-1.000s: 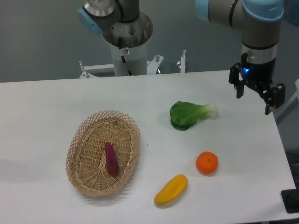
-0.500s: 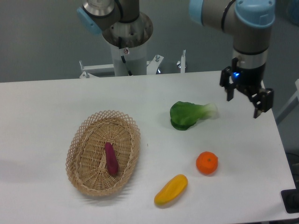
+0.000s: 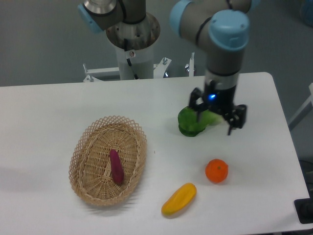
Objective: Pick up the sweet potato from the basket
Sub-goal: 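Move the open gripper over the wicker basket above the purple sweet potato, then lower the gripper into the basket and close on the sweet potato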
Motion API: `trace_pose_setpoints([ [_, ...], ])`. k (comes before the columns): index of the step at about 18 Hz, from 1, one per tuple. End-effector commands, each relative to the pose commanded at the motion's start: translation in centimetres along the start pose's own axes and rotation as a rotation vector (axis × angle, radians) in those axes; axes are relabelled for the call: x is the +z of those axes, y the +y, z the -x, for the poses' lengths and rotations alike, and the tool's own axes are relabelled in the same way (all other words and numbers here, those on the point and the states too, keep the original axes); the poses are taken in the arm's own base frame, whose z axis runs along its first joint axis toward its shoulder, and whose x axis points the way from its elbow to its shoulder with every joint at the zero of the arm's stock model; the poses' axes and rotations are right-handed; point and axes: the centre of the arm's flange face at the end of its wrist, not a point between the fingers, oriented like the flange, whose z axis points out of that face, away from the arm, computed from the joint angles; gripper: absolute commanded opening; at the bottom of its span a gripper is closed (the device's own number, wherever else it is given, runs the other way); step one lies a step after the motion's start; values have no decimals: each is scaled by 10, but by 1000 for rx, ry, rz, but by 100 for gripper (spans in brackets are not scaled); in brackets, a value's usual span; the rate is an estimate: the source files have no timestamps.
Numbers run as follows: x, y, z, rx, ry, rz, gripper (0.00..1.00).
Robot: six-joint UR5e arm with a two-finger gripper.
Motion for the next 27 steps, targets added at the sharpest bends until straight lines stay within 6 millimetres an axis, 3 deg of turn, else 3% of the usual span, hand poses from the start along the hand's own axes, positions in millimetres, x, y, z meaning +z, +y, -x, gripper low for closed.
trace_pose_setpoints([
  [7, 56, -29, -113, 16, 93, 45, 100],
  [11, 89, -64, -163, -102, 83, 29, 100],
  [13, 111, -71, -181, -117, 52, 67, 100],
  [19, 150, -84, -196, -129, 15, 72, 100],
  [27, 168, -82, -194, -138, -12, 110, 100],
])
